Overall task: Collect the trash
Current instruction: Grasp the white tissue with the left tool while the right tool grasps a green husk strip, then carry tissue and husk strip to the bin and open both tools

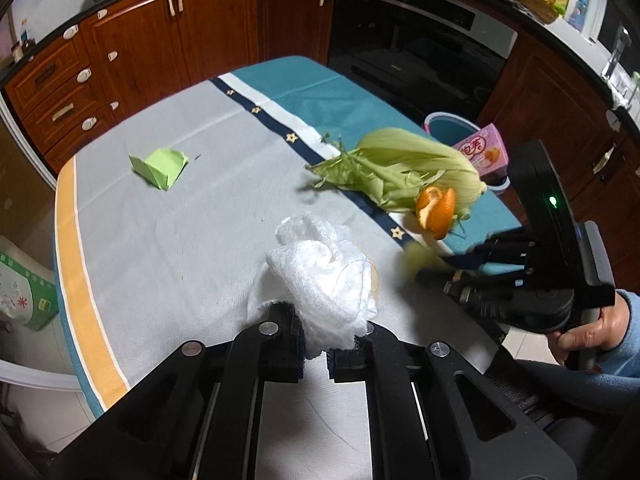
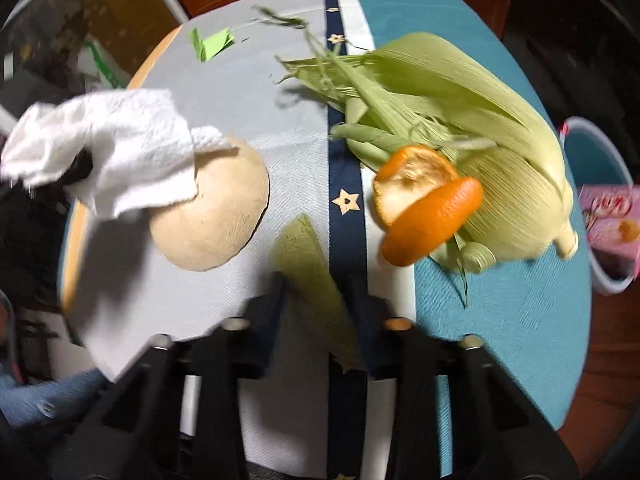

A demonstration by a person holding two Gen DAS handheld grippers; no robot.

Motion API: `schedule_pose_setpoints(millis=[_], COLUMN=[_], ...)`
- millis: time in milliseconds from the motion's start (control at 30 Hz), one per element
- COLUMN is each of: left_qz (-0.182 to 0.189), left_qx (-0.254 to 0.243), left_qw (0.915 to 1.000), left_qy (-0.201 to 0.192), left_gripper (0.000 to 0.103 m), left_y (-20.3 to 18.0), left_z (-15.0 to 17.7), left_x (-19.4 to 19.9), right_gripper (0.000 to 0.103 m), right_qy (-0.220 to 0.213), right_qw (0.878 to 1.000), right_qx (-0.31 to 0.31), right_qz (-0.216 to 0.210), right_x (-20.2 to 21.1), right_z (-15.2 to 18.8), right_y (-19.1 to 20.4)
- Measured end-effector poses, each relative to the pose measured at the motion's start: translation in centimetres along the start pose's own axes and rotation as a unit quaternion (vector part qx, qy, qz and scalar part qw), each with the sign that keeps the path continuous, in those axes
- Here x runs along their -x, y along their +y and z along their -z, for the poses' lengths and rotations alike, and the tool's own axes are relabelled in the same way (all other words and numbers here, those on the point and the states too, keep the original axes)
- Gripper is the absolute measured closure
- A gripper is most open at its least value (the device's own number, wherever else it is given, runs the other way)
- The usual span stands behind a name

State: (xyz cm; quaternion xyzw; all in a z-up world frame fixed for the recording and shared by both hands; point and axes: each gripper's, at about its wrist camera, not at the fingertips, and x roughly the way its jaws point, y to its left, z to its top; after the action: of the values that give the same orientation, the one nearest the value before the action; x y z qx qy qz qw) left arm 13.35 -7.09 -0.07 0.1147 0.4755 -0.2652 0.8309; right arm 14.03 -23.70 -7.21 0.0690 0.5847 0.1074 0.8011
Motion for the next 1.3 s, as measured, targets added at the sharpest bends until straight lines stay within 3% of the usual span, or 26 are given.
schedule_pose_setpoints(millis=[300,500,667,833,967,1300], left_qz=[0.000,0.012,0.037,0.067,0.088,0.093], left_qx=[-0.030,-0.068,-0.124,-0.173,-0.194,-0.224], left_qw=[0.9994,0.9971,0.9900,0.9817,0.9770,0.9661], left_qy=[-0.016,-0.034,-0.055,-0.040,-0.006,0.087], left_gripper=[0.095,0.095,0.095,0.095,0.095,0.092], left_y=[-2.6,-6.1,-12.0,-18.6,-23.2,-29.0], left_z=[-2.2,-5.9,-11.2,-15.7,-18.1,-20.3], left_x=[1.2,1.6,1.2,-2.8,-8.4,-20.0], right_gripper=[0.095,0.095,0.095,0.095,0.095,0.091], right_qy=[-0.014,-0.086,-0.144,-0.181,-0.182,-0.145], right_qw=[0.997,0.990,0.976,0.954,0.940,0.925], right_qx=[-0.045,-0.084,-0.149,-0.233,-0.286,-0.349], right_qz=[-0.060,-0.070,-0.069,-0.058,-0.043,-0.037], right_x=[2.4,7.9,11.6,13.4,12.4,7.7], right_z=[0.1,-0.8,-1.0,0.0,0.8,0.3], right_y=[-2.9,-7.3,-13.6,-22.3,-27.6,-35.6])
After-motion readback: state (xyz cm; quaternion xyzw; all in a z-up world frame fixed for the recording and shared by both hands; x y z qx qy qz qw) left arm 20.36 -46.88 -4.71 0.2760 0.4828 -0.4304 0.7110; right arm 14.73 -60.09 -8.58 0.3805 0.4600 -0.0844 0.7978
